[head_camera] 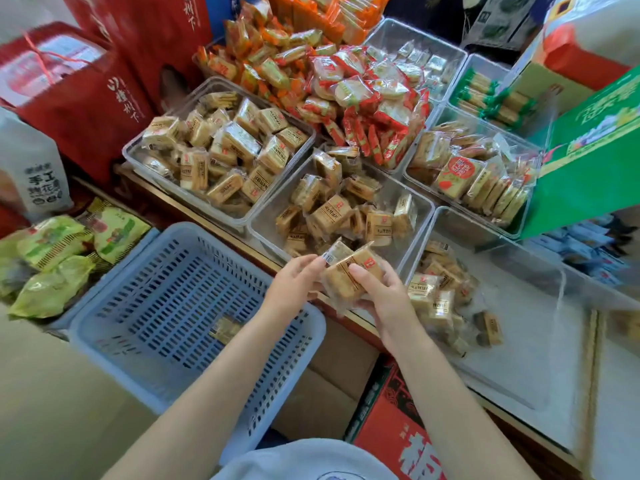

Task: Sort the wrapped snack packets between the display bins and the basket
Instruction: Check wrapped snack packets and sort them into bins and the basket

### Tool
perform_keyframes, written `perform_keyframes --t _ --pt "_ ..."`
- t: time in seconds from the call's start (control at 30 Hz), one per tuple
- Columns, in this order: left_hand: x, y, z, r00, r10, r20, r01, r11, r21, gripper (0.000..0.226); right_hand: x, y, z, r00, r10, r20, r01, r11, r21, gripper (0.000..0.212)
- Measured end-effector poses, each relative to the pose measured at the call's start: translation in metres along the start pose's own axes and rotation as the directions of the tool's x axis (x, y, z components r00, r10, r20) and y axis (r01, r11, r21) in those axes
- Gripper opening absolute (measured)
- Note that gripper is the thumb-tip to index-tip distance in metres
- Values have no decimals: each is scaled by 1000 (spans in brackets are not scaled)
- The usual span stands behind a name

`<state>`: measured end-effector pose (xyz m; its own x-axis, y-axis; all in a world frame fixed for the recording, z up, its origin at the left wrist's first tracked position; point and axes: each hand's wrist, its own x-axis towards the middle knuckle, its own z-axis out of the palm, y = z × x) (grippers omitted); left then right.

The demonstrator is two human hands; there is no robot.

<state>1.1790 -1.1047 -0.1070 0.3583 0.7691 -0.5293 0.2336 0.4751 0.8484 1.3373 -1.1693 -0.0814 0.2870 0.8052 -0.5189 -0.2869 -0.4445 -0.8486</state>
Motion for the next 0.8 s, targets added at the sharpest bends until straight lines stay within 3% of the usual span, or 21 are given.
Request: perform_keyframes --t 0.07,0.17,0.27,0.33,0.5,0.57,0.8 --pt "-23 7 3 996 -25 82 41 980 -195 31 -25 3 1 999 -1 48 -2 998 62 53" --pt "-50 8 0 999 3 43 8 968 -252 18 -53 9 -3 994 21 111 -35 991 130 52" --pt "-68 0 -11 1000 -28 -10 24 953 -302 22 -73 15 -16 977 38 208 -77 980 183 57" --pt "-81 -4 -17 999 -17 31 26 949 -315 24 -85 16 -21 965 62 253 -119 969 218 59" --pt "-104 -7 -18 978 23 209 44 950 -310 29 -106 16 -17 972 103 209 -138 977 162 37" --pt "-109 -8 -18 974 38 222 29 957 -290 24 -113 15 -13 980 118 161 -138 983 119 20" --pt "-115 -15 -27 952 96 290 -41 981 -191 26 -130 22 -9 989 110 96 -107 994 -37 7"
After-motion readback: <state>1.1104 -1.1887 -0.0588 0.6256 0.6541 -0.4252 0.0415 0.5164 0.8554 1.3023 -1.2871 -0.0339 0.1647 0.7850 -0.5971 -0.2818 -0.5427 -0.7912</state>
